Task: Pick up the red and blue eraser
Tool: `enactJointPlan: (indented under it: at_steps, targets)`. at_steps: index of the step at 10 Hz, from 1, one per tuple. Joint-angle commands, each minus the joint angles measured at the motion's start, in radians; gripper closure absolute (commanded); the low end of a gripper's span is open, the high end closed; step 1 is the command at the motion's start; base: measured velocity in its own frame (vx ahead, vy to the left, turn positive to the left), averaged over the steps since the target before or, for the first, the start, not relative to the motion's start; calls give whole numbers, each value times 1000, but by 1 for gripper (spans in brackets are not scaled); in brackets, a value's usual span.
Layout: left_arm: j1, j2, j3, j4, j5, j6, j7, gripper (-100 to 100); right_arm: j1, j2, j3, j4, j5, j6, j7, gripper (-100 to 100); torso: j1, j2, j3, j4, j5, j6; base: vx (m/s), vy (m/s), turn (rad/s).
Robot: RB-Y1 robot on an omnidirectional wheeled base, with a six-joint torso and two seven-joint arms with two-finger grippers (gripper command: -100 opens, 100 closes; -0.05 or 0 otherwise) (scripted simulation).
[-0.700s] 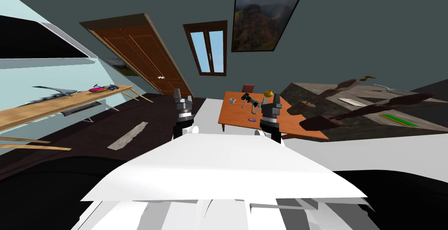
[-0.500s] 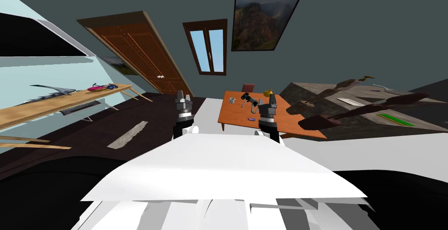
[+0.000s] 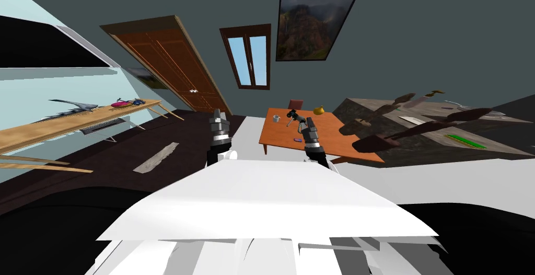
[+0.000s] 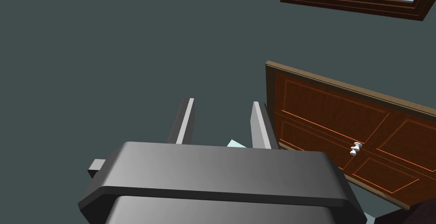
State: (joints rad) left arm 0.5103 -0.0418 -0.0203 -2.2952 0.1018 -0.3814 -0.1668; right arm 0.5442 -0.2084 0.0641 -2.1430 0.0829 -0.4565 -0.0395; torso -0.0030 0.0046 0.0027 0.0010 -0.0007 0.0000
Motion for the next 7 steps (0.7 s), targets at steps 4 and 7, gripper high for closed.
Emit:
enactJointPlan:
  at_steps: [4,7]
  targets:
    - [0,0,0,0,0,0,0,0,15,-128,85,88,116,40,-14,-100,0,1,1,0,0,0,-97,-48,53]
    - [0,0,0,0,0,0,0,0,25,-211,143,142,183,65,-19,-100,0,1,1,0,0,0,-99,-36,89]
